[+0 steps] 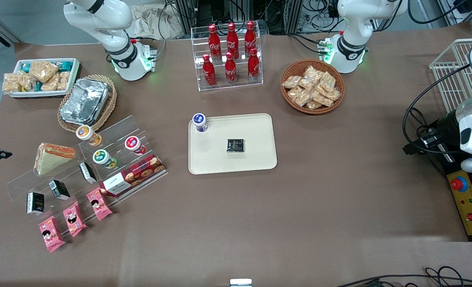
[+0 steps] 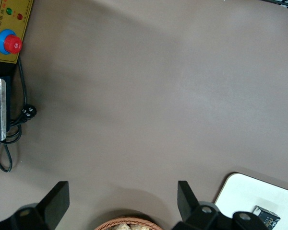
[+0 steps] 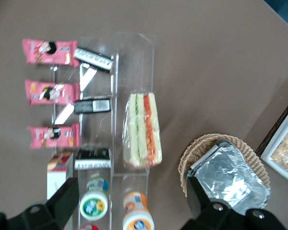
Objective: Place sandwich on tray
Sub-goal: 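Move the right gripper over the wrapped sandwich in the acrylic display, then lower the right gripper and close it on the wrapped sandwich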
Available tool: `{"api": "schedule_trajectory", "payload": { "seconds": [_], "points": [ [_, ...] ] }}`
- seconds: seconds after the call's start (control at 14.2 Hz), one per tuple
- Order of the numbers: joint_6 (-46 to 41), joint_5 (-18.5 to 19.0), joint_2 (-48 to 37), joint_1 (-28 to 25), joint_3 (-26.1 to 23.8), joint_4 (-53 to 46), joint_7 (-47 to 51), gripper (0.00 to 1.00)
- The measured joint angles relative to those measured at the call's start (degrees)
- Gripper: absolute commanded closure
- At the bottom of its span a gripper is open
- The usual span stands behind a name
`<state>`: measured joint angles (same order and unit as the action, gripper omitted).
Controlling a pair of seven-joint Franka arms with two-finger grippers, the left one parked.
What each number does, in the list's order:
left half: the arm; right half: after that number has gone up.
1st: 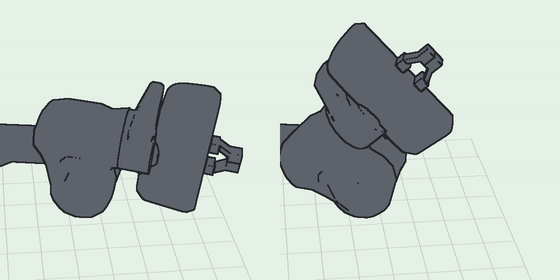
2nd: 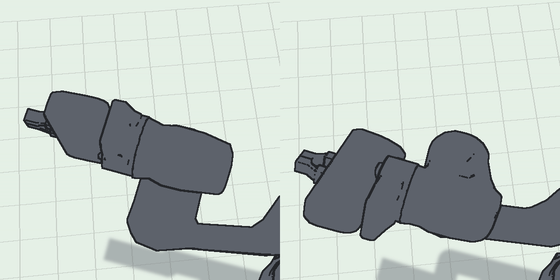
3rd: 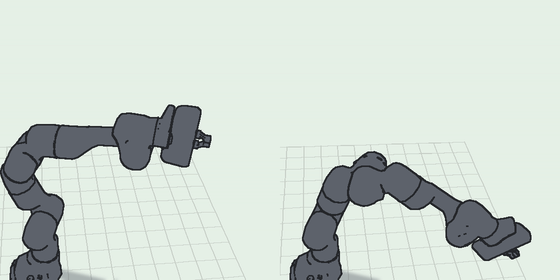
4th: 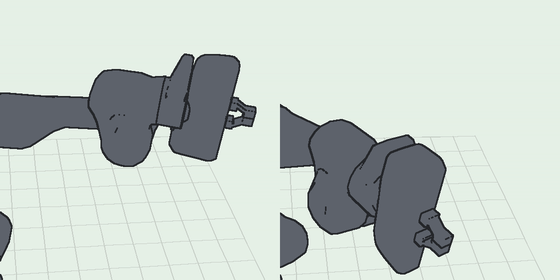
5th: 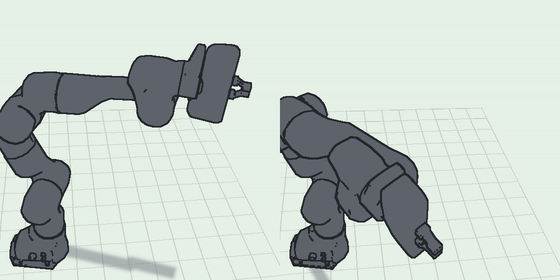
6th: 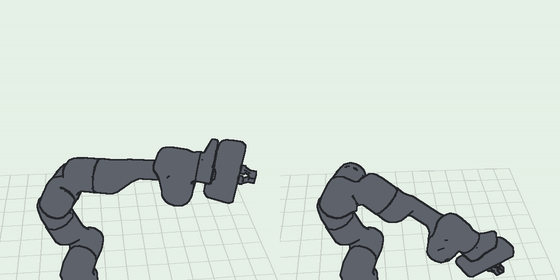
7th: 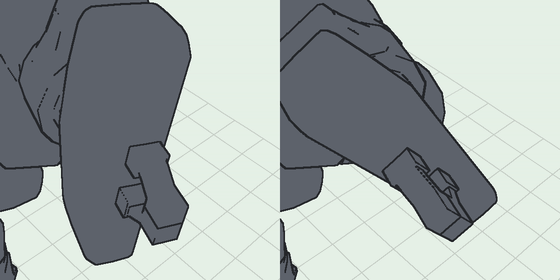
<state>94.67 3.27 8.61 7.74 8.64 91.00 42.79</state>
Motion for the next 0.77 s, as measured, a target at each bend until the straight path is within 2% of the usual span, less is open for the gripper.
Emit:
{"api": "schedule_trajectory", "payload": {
  "seconds": [0.35,0.77],
  "points": [
    [5.10,-1.94,5.19,1.38,-0.01,1.69,6.63,0.00],
    [12.52,-2.07,5.48,1.58,-0.02,10.16,8.52,0.00]
  ]
}}
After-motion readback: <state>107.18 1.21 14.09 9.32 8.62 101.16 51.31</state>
